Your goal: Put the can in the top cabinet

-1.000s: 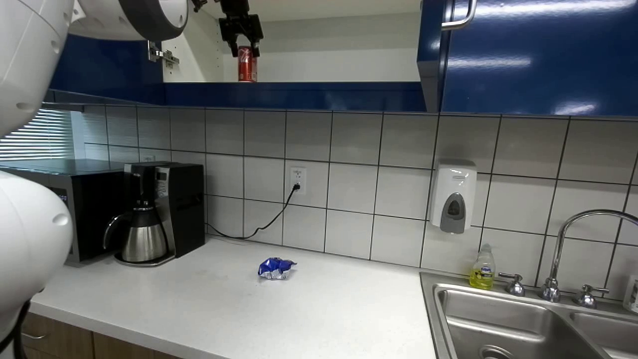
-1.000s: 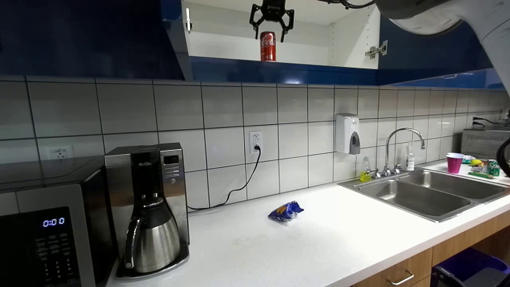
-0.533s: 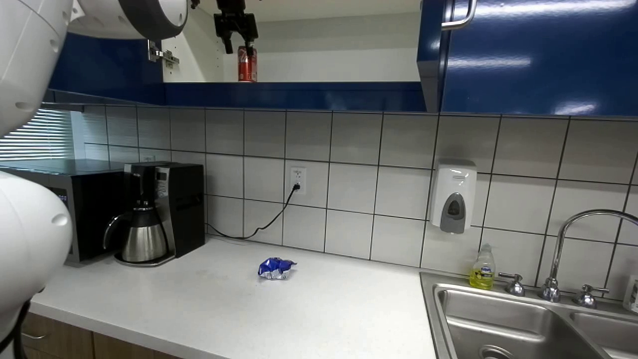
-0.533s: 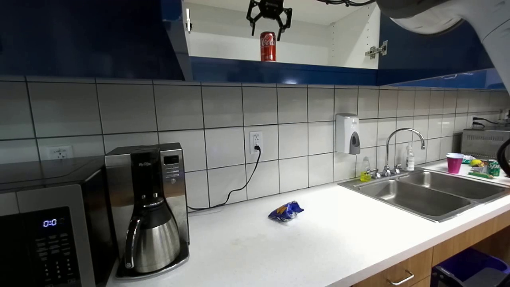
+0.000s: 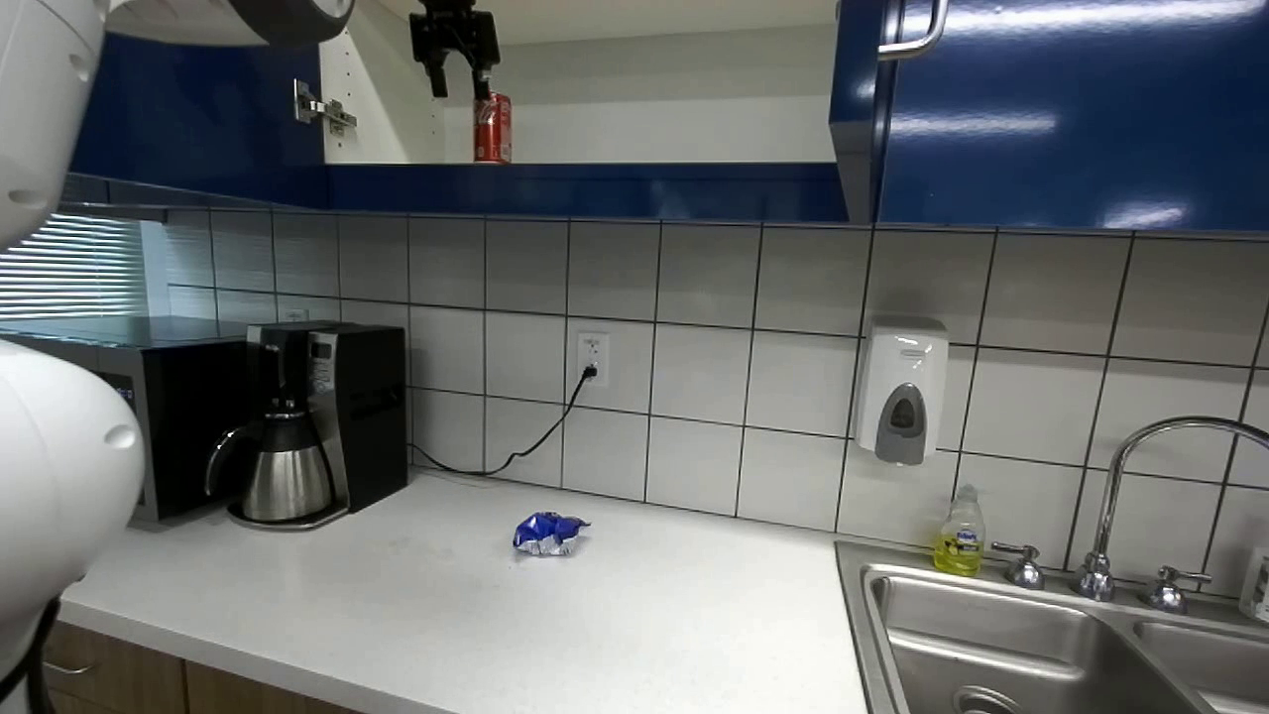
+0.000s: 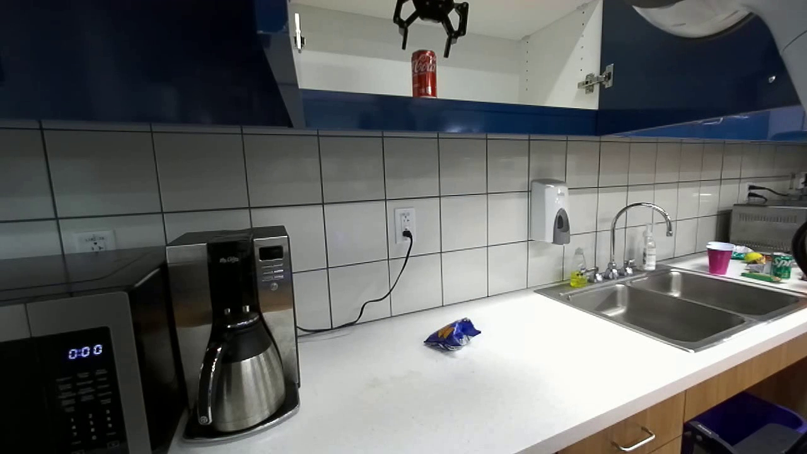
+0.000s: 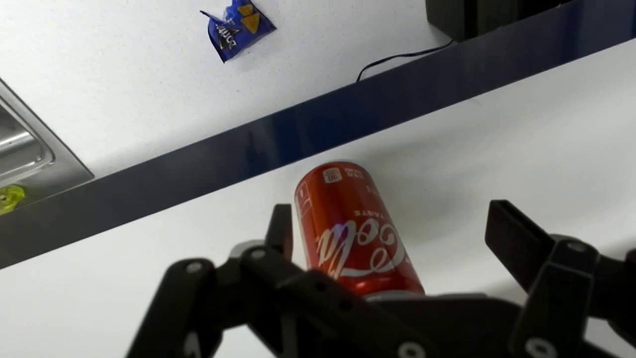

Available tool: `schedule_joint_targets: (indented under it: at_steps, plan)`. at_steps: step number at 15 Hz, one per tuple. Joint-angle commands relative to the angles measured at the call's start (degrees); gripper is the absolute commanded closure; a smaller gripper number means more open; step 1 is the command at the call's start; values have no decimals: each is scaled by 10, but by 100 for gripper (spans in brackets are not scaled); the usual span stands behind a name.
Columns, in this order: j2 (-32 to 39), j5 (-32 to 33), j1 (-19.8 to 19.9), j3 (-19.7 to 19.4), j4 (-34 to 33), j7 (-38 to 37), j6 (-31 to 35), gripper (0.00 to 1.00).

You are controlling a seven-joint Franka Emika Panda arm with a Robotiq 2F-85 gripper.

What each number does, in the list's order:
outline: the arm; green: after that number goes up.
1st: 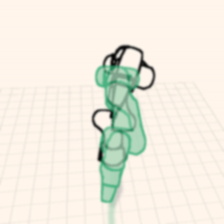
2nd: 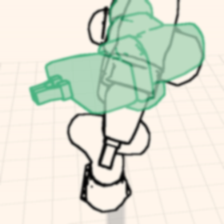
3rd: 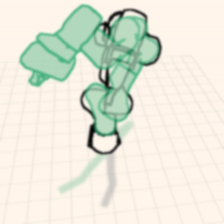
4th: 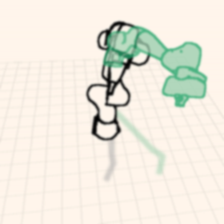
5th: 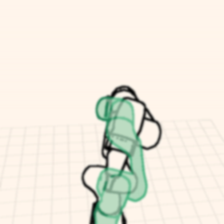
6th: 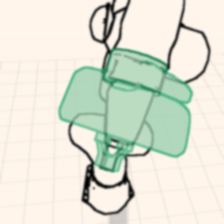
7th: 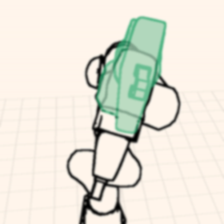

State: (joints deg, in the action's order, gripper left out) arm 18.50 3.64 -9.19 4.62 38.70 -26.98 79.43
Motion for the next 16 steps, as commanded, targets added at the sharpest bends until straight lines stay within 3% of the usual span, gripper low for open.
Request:
schedule_joint_targets:
  at_steps: [1, 16]
  plan:
    - [-78, -16, 8, 4, 87, 13, 7, 0]
    - [-316, -110, 3, -18, 509, 92, 116, 0]
